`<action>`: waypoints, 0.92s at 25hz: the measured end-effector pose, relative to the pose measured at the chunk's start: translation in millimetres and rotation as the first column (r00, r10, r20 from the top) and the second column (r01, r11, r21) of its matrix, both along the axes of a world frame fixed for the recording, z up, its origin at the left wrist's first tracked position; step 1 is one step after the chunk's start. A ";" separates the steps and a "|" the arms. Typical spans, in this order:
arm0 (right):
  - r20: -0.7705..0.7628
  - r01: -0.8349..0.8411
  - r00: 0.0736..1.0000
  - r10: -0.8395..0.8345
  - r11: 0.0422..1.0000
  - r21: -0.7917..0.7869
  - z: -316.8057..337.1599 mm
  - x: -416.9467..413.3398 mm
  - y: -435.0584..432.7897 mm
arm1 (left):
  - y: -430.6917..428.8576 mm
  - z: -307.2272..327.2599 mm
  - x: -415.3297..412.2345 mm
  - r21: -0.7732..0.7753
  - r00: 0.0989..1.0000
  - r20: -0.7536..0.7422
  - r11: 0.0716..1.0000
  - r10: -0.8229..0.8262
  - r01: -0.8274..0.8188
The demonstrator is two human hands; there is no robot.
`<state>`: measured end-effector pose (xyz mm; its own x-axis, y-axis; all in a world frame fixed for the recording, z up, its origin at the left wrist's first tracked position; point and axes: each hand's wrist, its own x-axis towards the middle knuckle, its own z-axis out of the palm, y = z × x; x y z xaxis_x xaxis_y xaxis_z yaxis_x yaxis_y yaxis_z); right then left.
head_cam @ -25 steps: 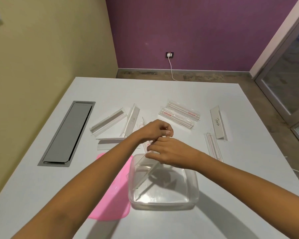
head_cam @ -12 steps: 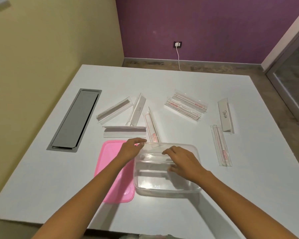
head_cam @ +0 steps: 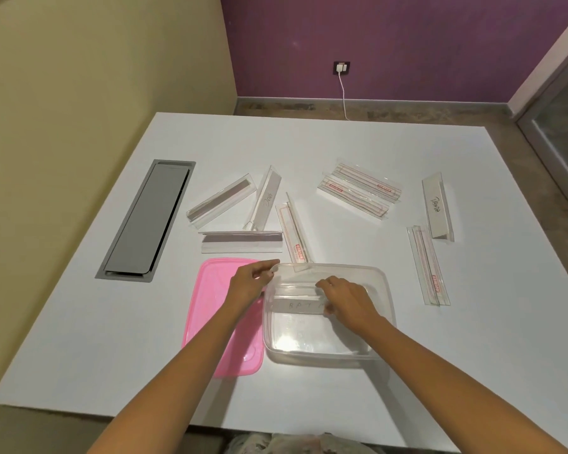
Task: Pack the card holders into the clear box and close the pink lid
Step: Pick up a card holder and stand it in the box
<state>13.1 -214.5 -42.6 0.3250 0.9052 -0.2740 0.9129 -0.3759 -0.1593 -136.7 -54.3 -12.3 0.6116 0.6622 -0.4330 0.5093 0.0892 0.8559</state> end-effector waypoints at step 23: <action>-0.170 0.906 0.409 -0.897 0.376 0.192 -8.5 108.7 -62.0 | 2.0 -5.5 1.4 0.001 0.999 -0.001 0.999 0.047 -0.047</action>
<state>121.9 -276.5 -51.1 0.9828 0.1130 -0.1461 0.0494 -0.9231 -0.3814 -135.4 -52.4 -17.8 0.5793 0.6908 -0.4327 0.5051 0.1123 0.8557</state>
